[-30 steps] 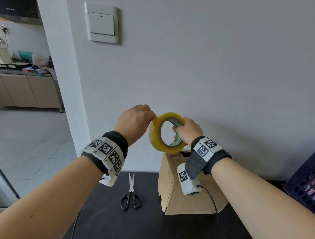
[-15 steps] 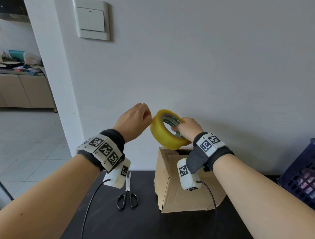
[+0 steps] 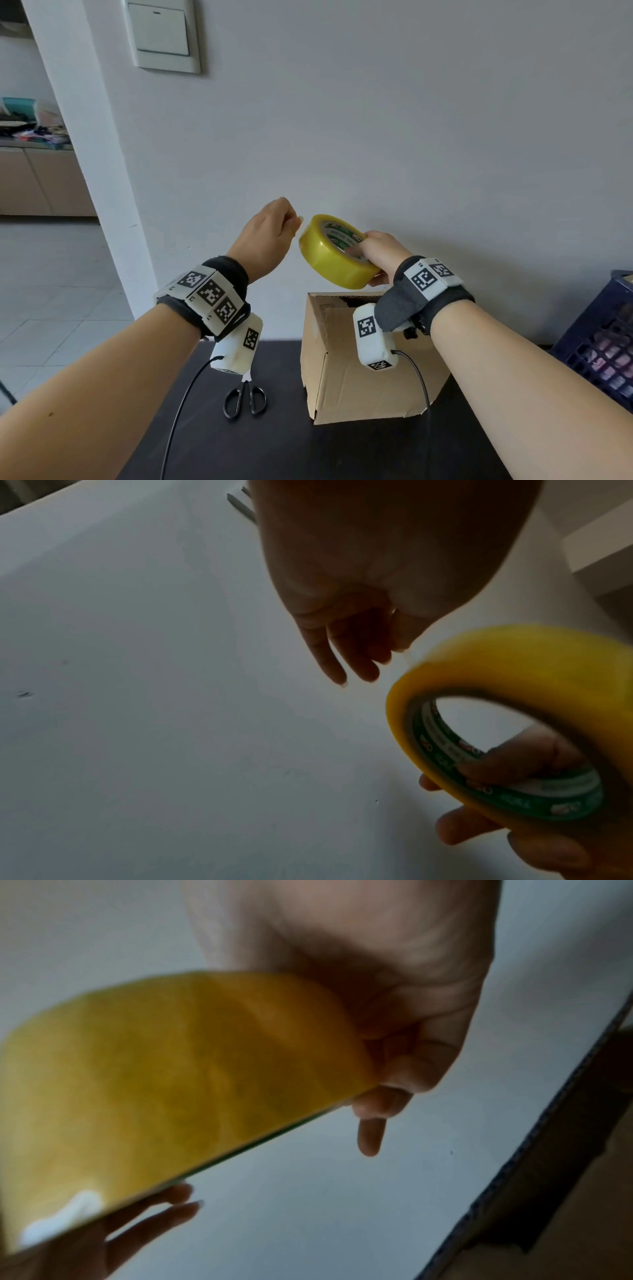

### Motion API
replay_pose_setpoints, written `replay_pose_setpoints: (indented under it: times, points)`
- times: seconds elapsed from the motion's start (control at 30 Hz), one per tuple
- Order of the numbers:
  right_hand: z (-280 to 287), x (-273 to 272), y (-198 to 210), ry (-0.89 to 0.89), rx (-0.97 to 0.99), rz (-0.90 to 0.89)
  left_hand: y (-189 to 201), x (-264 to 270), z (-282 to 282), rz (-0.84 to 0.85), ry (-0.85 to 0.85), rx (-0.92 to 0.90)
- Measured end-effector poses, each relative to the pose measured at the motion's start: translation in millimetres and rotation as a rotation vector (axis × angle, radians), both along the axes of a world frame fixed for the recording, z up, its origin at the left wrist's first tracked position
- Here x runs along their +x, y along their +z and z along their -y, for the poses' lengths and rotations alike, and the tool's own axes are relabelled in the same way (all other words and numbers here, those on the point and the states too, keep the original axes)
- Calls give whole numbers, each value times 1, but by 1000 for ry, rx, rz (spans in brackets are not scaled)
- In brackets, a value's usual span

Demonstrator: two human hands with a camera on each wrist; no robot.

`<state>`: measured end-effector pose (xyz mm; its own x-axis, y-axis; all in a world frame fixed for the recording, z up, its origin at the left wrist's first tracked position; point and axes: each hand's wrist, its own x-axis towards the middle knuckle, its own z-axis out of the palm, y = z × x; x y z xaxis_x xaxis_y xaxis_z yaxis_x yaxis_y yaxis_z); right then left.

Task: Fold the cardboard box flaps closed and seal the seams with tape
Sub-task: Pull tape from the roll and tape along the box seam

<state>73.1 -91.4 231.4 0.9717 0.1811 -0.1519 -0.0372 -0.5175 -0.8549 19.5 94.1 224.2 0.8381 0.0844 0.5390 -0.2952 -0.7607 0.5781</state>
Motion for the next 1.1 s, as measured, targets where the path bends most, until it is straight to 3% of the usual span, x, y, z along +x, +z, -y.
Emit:
replay_pose_setpoints:
  times: [0.13, 0.33, 0.43, 0.6, 0.77, 0.83, 0.9, 0.97, 1.1]
  points:
    - [15, 7, 5, -8, 40, -34, 3, 3, 10, -3, 10, -92]
    - [44, 14, 7, 109, 361, -190, 12, 18, 24, -139, -30, -699]
    - [63, 20, 9, 117, 533, -235, 12, 18, 40, -179, -58, -898]
    - [83, 27, 11, 162, 677, -235, 8, 18, 58, -136, 16, -970]
    - [99, 31, 12, 267, 891, -309, 4, 19, 76, -83, 202, -838]
    - [103, 32, 12, 359, 813, -250, 3, 20, 82, -66, 243, -786]
    - [104, 32, 13, 382, 555, -44, 3, 20, 89, -77, 263, -763]
    - [106, 32, 12, 331, 257, 209, 1, 21, 96, -85, 296, -704]
    - [111, 37, 5, 207, 62, 427, -3, 25, 110, -72, 401, -455]
